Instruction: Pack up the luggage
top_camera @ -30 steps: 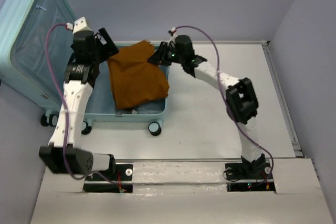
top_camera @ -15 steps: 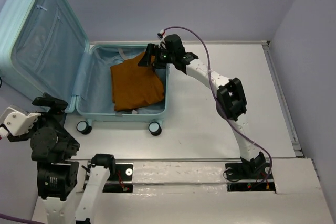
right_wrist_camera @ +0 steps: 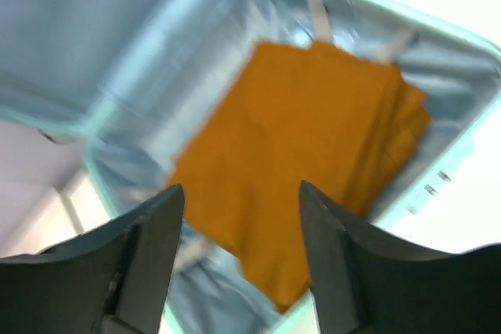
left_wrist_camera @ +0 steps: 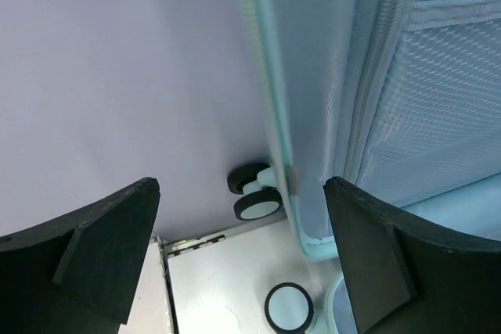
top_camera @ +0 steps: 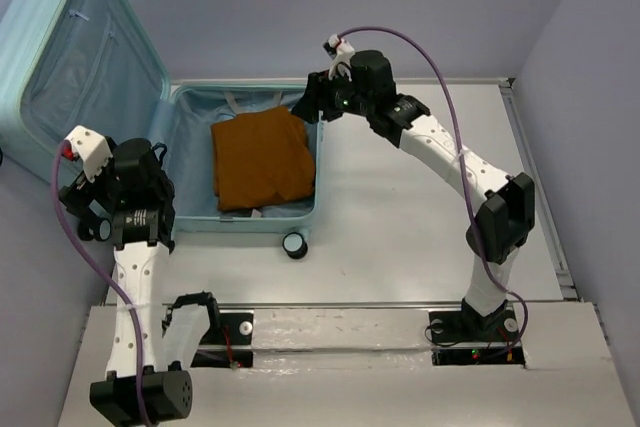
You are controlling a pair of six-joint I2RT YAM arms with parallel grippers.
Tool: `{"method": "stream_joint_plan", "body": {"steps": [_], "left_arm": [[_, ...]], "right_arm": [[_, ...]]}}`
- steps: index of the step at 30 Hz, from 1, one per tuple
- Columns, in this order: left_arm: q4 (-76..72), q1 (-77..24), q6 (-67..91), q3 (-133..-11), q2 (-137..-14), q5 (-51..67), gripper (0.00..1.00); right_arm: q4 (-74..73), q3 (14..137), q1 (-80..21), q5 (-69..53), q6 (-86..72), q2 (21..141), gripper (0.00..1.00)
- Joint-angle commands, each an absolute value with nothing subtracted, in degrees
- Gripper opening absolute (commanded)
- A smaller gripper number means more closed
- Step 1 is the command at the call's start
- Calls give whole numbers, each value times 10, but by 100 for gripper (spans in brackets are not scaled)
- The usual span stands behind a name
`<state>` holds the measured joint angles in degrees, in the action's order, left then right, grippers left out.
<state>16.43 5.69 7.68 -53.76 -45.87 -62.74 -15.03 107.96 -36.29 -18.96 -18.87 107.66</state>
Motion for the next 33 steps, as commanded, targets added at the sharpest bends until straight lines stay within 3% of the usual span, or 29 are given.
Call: {"method": "stream_joint_plan", "body": {"steps": [1,5,7,8,11,12,15,16,22,23,26,27,31,33], "left_arm": [[105,71,95,-577,-480,-666,98],[77,76,72,-573,-505,-696,88],[60,82,58,-570,-524,-693,77],[60,83,59,-576,-531,-691,65],[57,83,48,-608,-554,-693,50],[60,83,43,-623,-565,-696,36],[45,83,27,-617,-569,-690,15],[41,83,26,-614,-567,-686,7],[20,65,3,-584,-533,-657,6],[17,61,3,-582,-530,-656,6],[13,34,-21,-577,-519,-641,6],[8,17,-30,-568,-509,-645,6],[4,-110,-47,-533,-490,-697,6],[4,-200,-45,-513,-477,-713,6]], "right_arm": [[-149,983,-361,-145,-123,1071,62],[-130,927,-345,-144,-119,1052,79],[-120,905,-331,-156,-125,1057,81],[-114,888,-326,-160,-128,1061,81],[-88,868,-309,-175,-156,1078,82],[-90,873,-308,-180,-163,1097,82],[-89,888,-308,-205,-176,1126,83],[-87,892,-308,-211,-180,1145,76],[-59,904,-308,-268,-217,1190,61],[-55,903,-308,-271,-221,1192,49],[-47,896,-314,-256,-232,1195,23],[-46,889,-314,-244,-234,1194,19],[-44,881,-314,-246,-235,1186,17],[-39,874,-314,-244,-237,1173,11]]}}
